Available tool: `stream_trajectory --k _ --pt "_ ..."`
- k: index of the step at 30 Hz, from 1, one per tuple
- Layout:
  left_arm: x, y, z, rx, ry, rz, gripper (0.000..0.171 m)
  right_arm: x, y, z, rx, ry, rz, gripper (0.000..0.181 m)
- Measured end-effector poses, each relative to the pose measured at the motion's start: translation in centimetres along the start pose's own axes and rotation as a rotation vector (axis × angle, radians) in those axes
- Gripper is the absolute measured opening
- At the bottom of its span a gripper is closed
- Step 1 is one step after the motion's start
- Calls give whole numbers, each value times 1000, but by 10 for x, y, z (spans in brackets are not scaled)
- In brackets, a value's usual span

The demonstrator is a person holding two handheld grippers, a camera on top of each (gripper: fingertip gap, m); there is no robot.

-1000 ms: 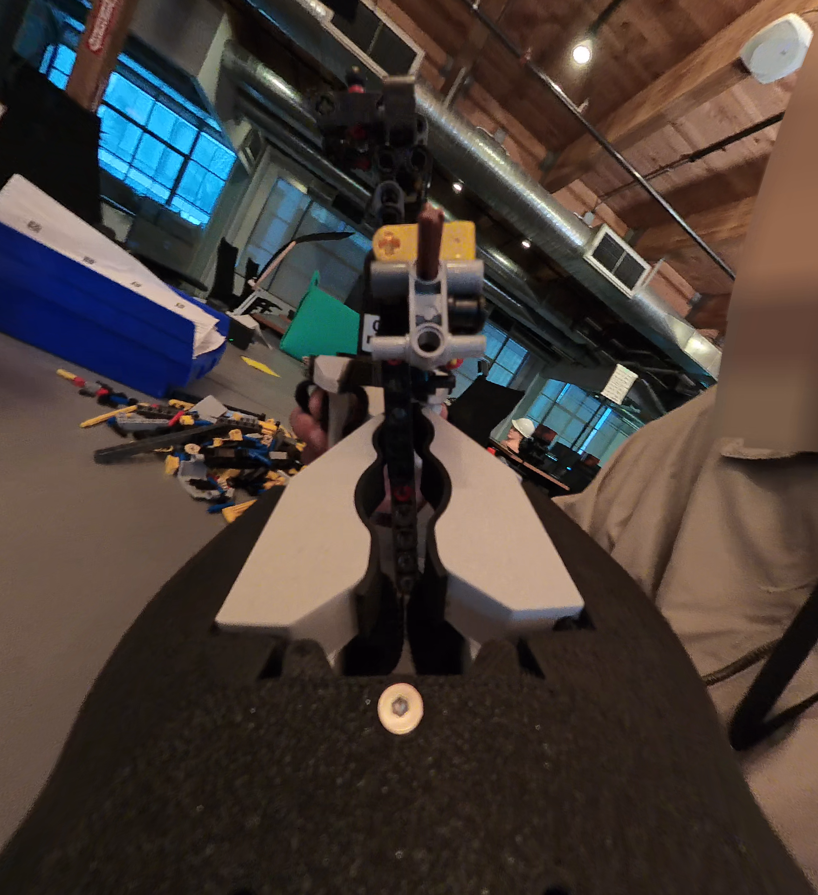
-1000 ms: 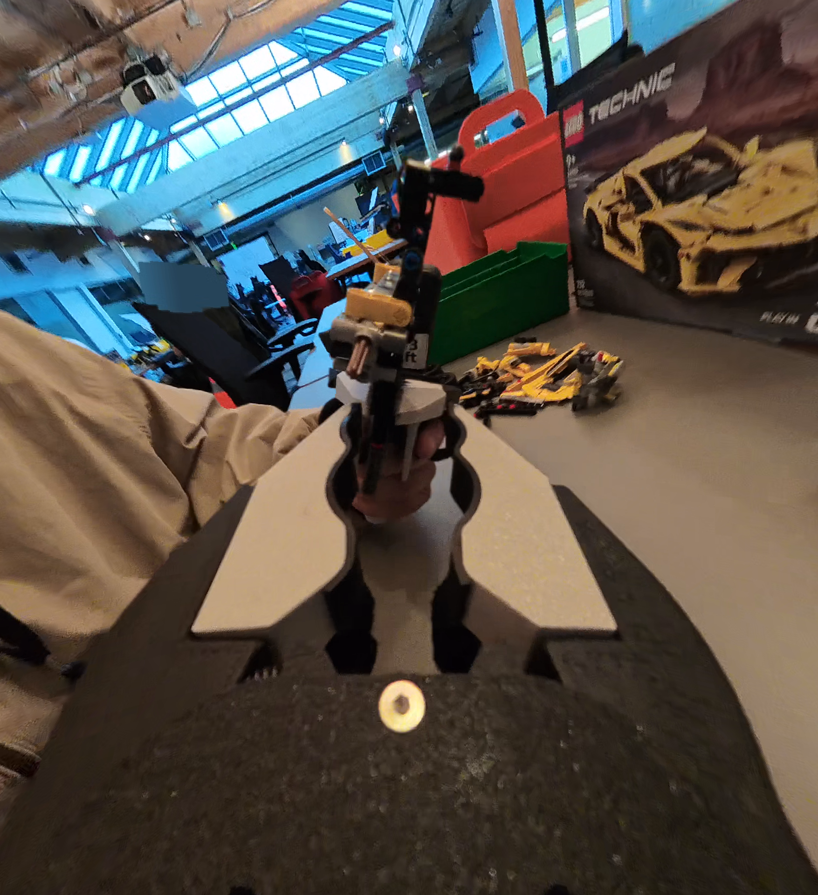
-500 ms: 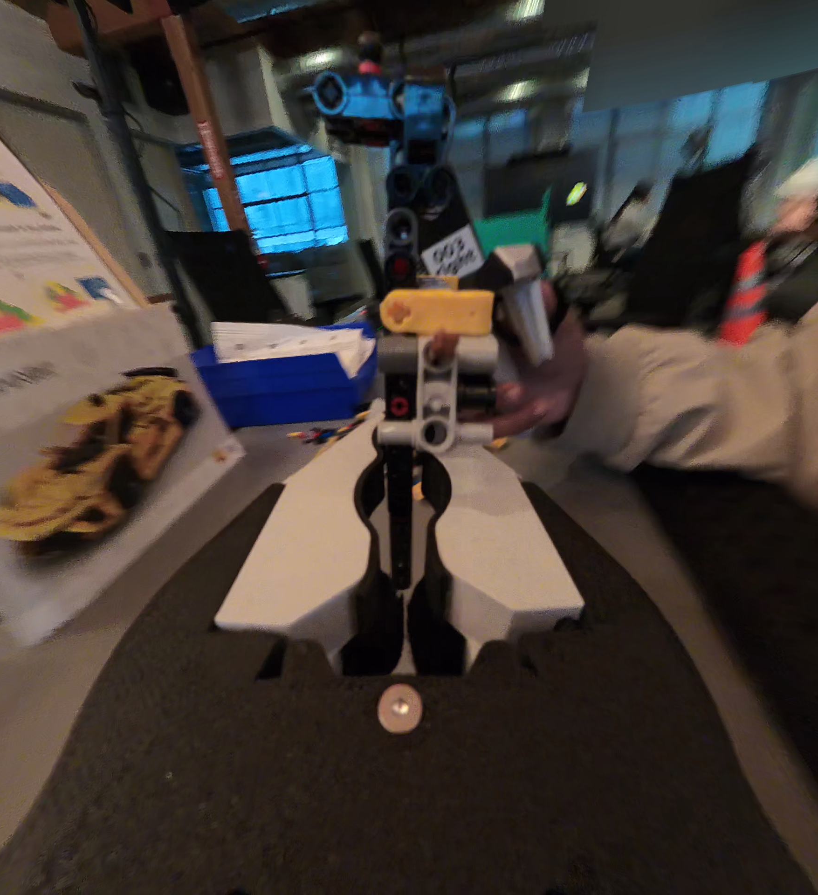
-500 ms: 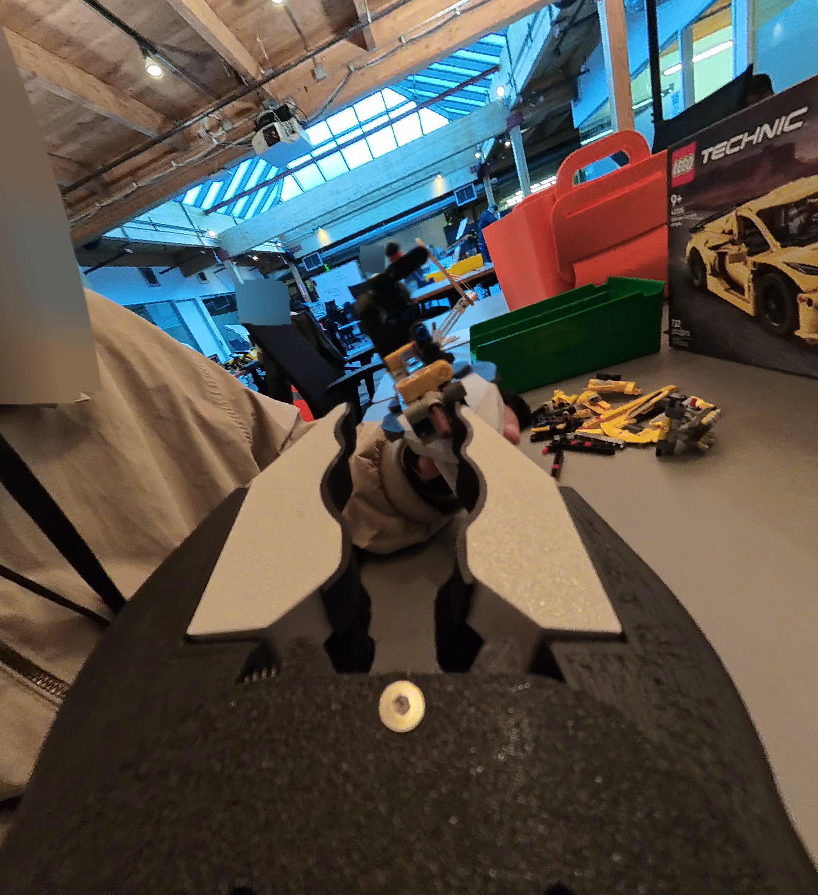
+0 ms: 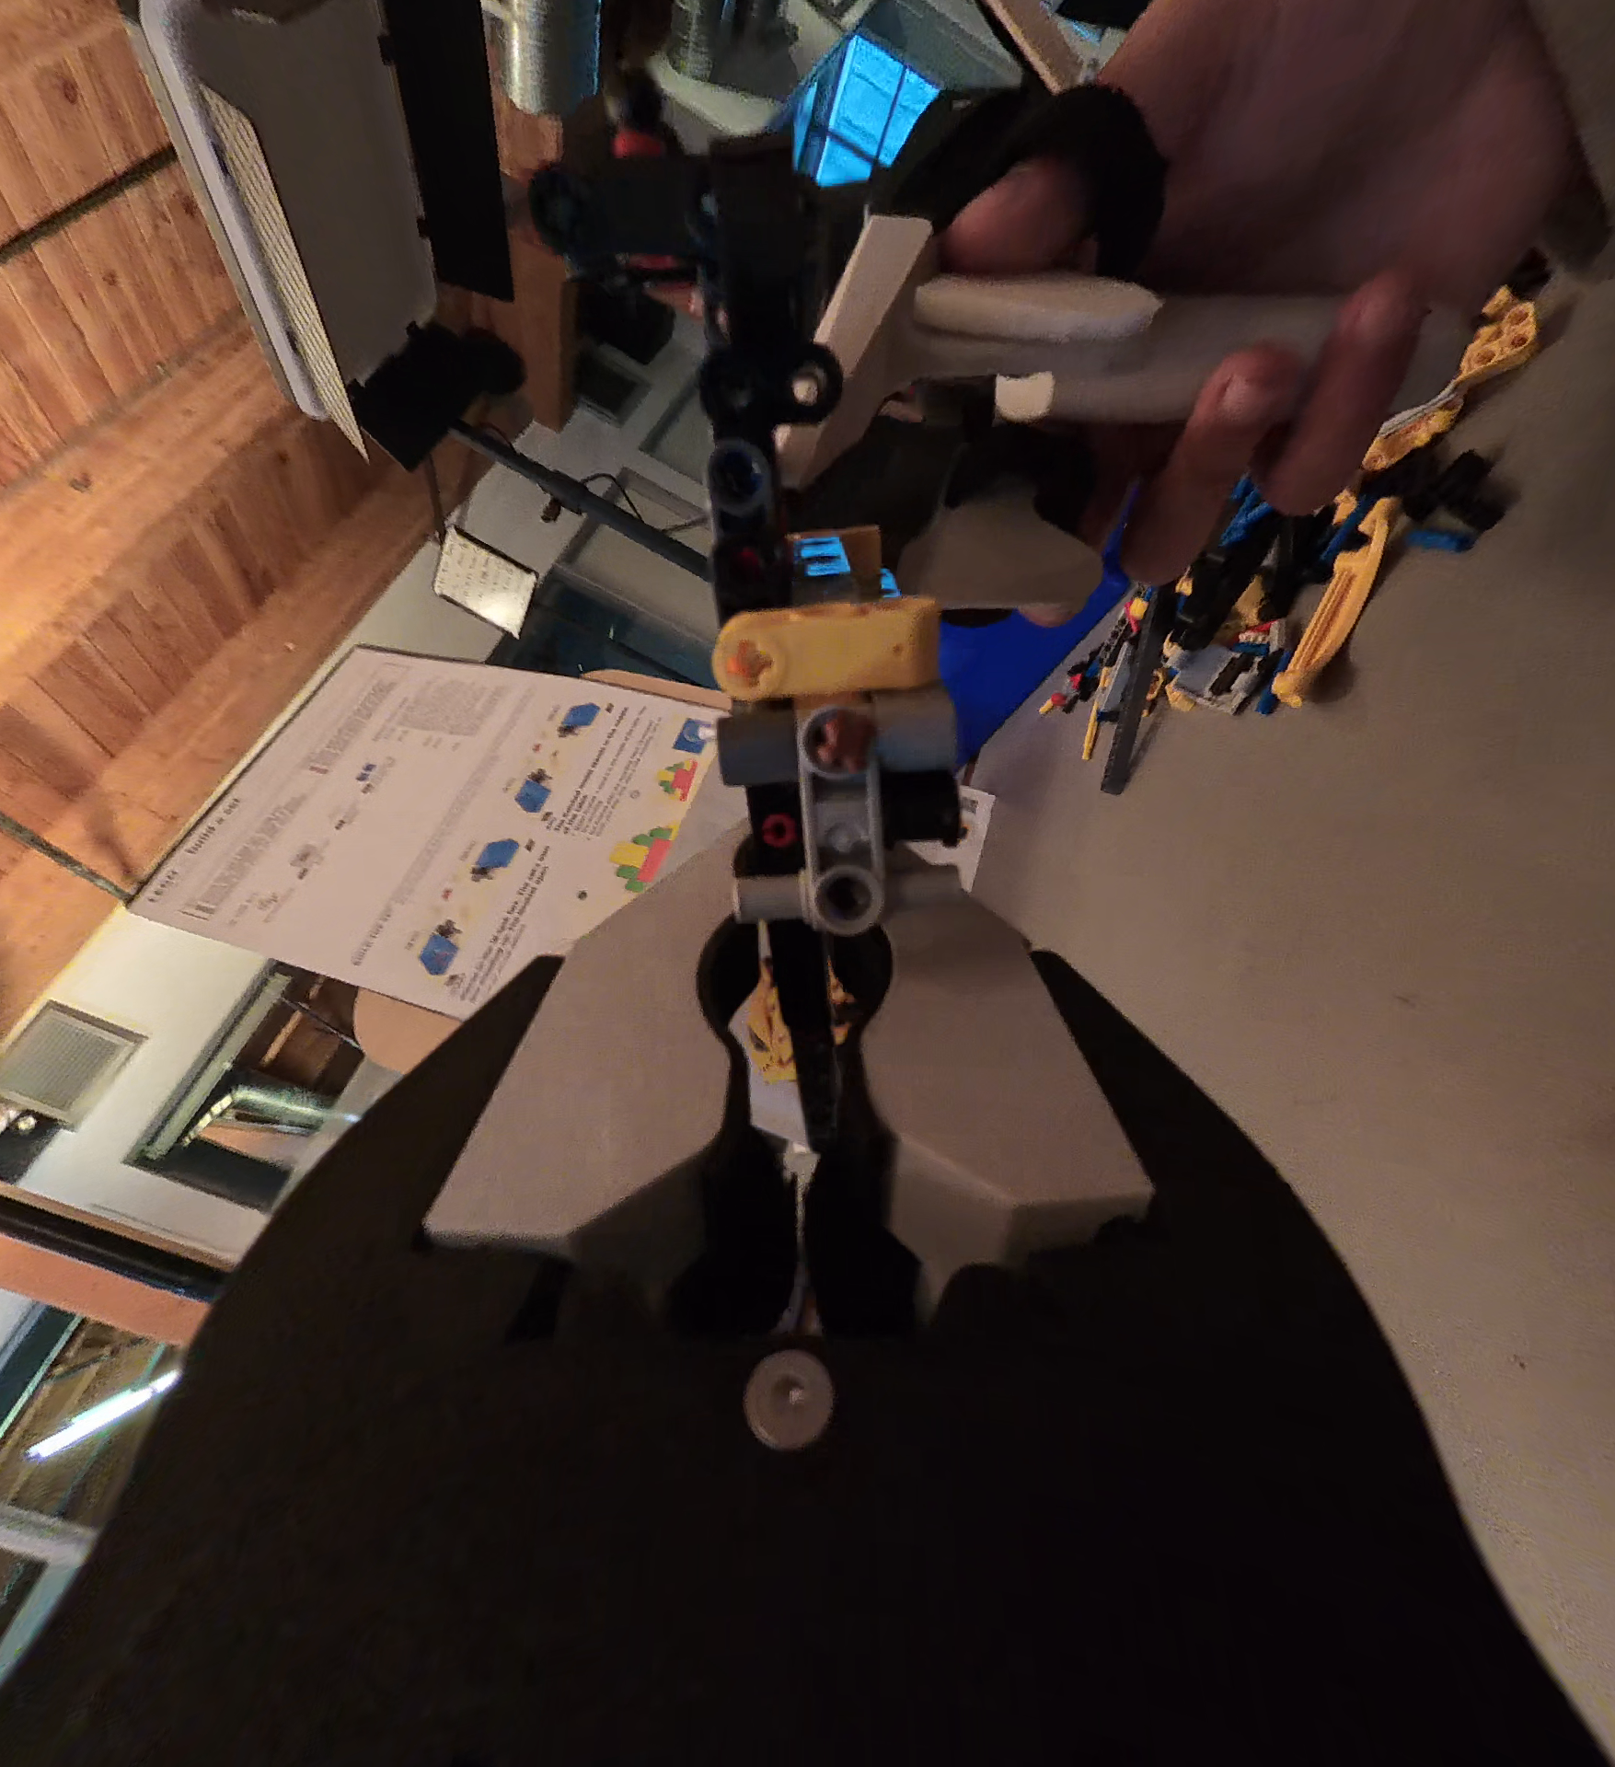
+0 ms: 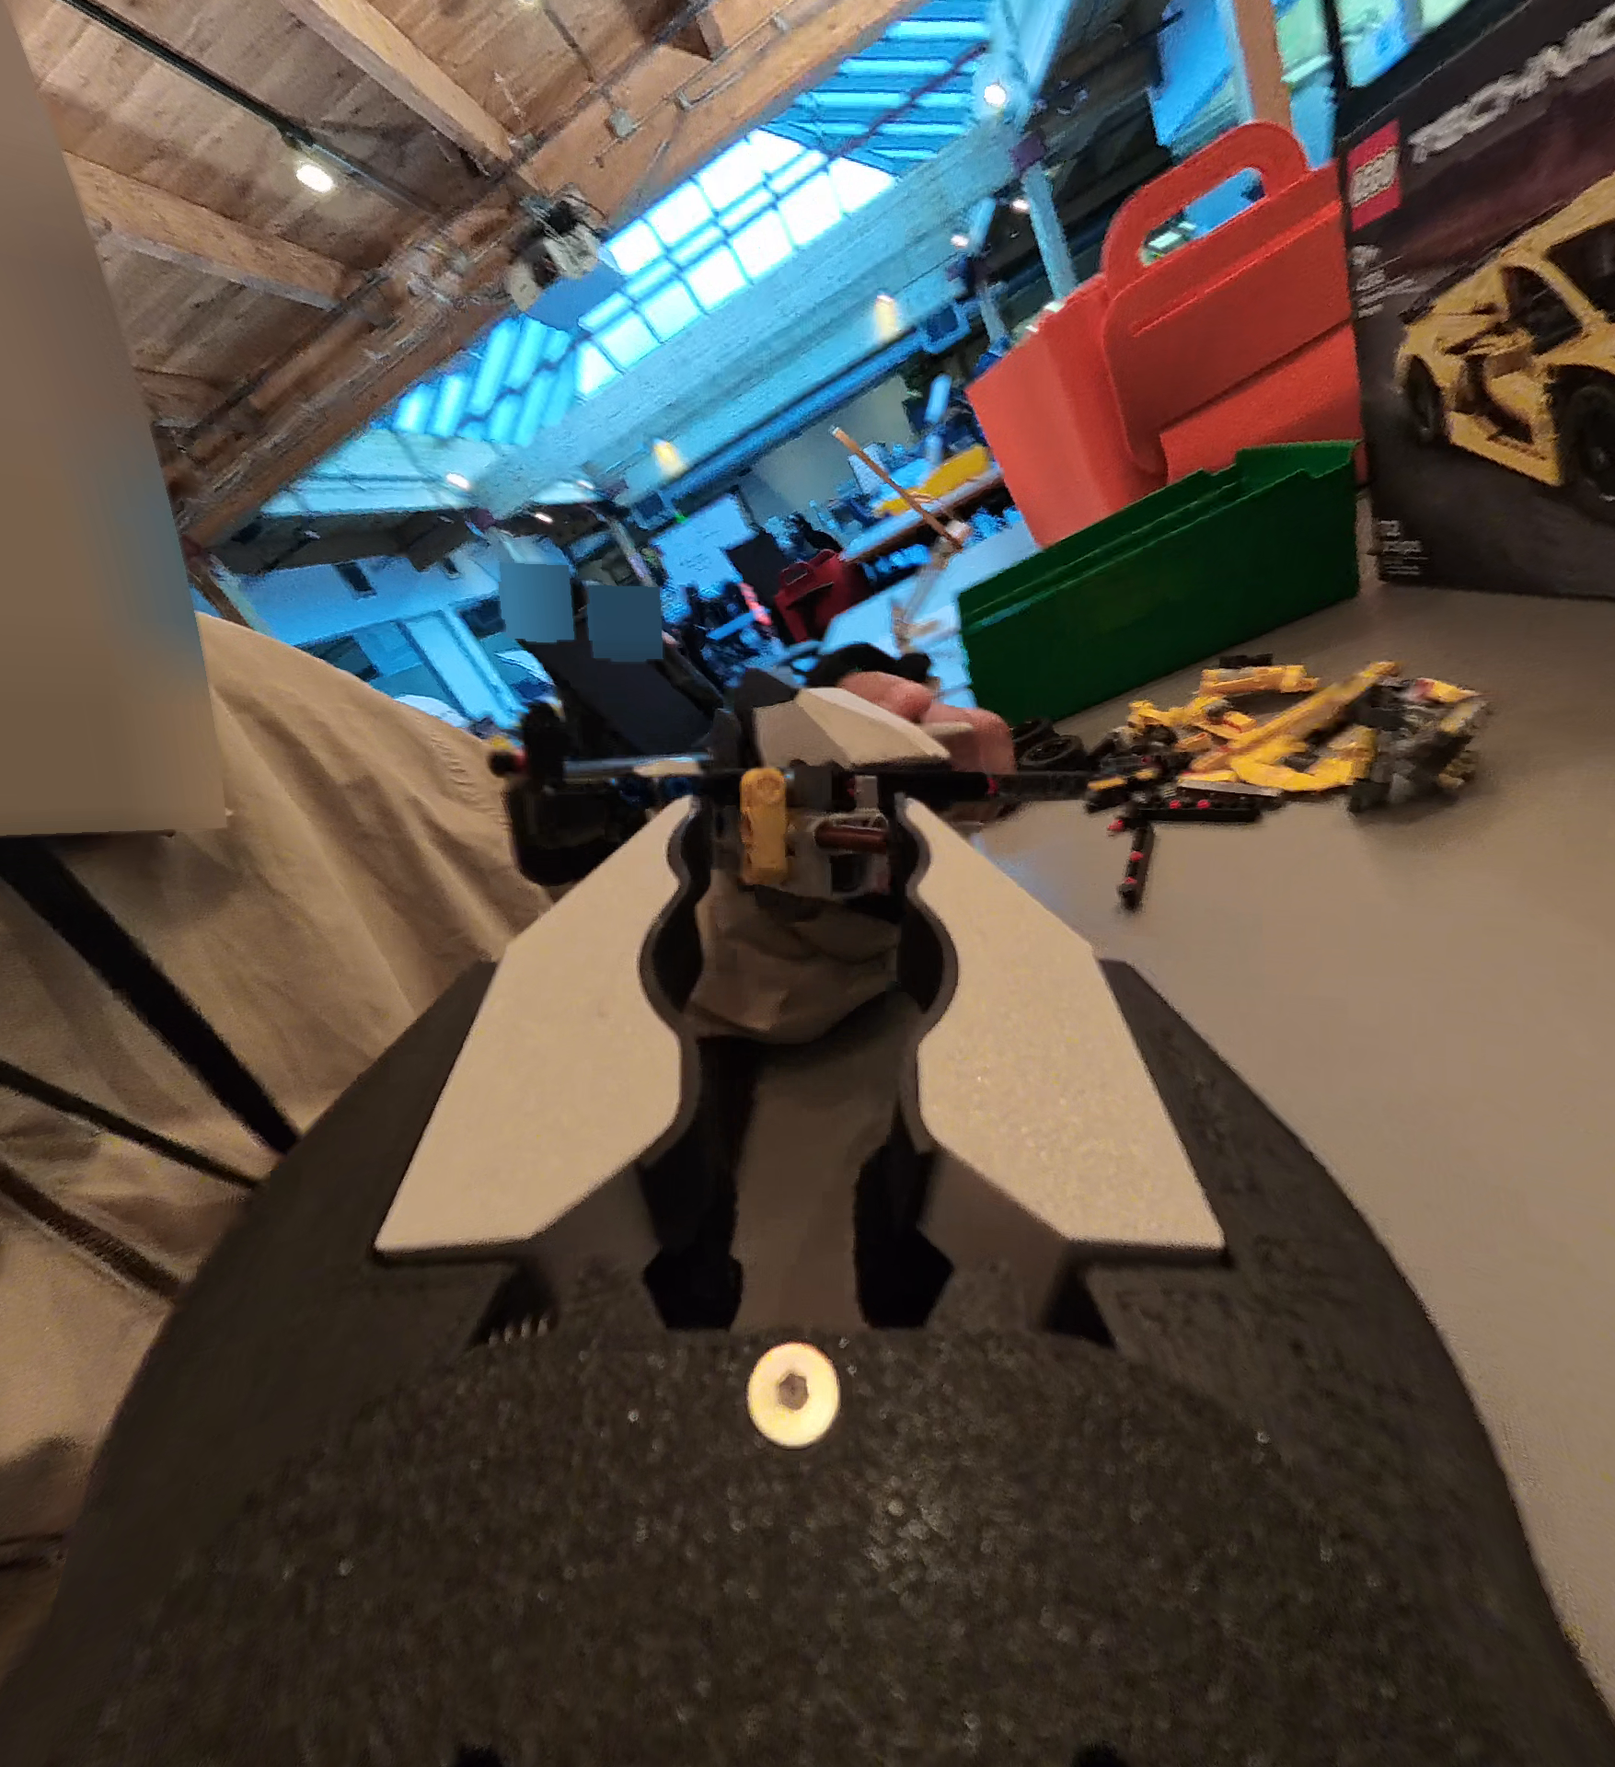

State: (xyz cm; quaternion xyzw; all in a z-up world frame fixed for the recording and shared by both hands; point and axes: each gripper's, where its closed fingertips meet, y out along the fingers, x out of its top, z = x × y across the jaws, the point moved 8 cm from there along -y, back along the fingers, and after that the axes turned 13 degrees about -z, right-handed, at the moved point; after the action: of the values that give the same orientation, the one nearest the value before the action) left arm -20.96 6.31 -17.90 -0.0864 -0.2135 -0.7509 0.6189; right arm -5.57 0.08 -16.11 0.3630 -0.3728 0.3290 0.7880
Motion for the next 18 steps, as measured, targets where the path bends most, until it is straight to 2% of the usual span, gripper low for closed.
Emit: stream_trajectory --k 2,4,9,10,14,15,18 --pt "4 0 0 -4 8 -30 8 1 -2 4 88 117 -18 37" --pt "8 0 -2 -33 -53 -62 8 -1 -4 4 121 197 -2 28" --pt "18 1 -8 -146 -232 -142 7 -4 -4 16 206 90 17 13" --pt "20 2 -11 -162 -240 -152 7 -6 -5 18 228 86 42 0" --pt "24 3 -15 -169 -232 -160 7 -7 -10 20 252 108 86 0" --pt "25 4 -15 -167 -241 -165 7 -5 -12 18 230 103 72 8" --pt "28 4 -14 -161 -265 -179 7 0 -18 18 221 104 62 10"
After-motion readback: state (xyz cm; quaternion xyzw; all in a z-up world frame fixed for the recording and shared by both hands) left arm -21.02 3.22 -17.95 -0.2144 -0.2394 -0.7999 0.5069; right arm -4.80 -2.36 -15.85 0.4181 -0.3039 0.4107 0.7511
